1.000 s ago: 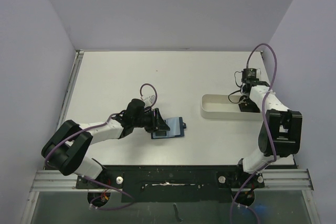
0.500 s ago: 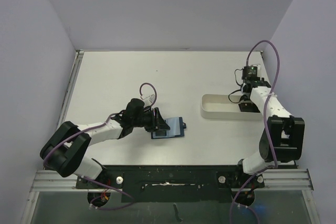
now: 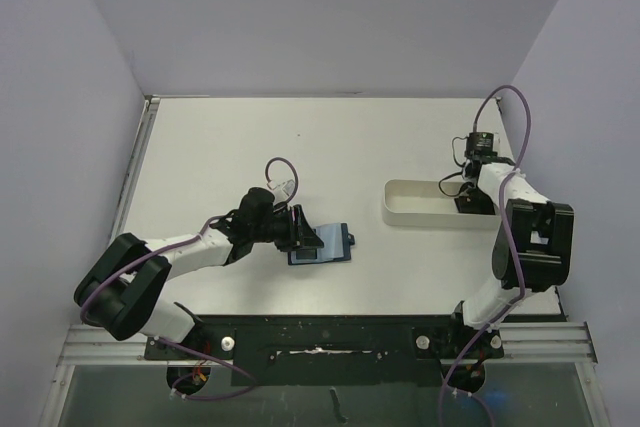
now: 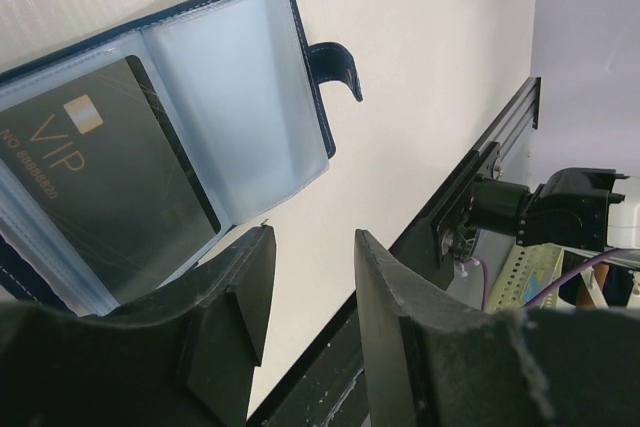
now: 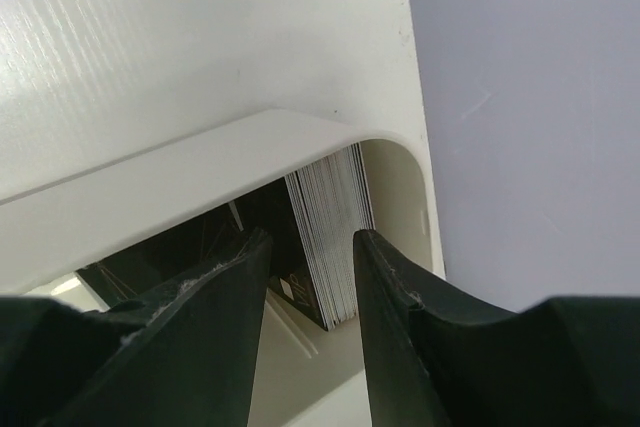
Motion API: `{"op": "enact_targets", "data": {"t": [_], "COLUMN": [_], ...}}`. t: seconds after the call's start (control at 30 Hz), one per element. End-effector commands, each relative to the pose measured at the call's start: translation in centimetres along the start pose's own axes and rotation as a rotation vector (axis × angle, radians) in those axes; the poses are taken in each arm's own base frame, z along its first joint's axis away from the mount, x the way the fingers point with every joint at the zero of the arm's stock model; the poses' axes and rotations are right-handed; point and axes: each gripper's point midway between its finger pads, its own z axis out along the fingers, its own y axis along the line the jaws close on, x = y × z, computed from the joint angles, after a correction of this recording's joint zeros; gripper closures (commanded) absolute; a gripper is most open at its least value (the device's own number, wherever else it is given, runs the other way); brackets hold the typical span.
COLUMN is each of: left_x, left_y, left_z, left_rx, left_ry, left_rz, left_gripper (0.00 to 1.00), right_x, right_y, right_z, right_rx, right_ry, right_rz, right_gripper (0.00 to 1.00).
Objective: Put the credit cards into the card holder
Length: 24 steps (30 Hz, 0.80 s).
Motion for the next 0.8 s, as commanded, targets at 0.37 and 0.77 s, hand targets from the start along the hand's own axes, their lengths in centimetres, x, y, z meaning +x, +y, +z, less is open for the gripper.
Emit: {"op": "enact_targets", "data": {"t": [0.37, 0.77], "left_x": [-1.1, -1.1], "left_y": [-1.7, -1.6], "left_z": [-0.3, -0.3], "left_rx": [0.045, 0.044], "left_ry": [-0.038, -0.038], "left_rz": [0.050, 0.050], "left_gripper": [0.63, 0.63], "right_x": [0.0, -1.2], "right_y": [-1.9, -2.7], "right_z": [0.7, -0.6], "right_rx": [0.121, 0.124], "right_ry": [0.037, -0.016], "right_rz": [-0.015, 0.007], "right_gripper": [0.70, 0.84]}}
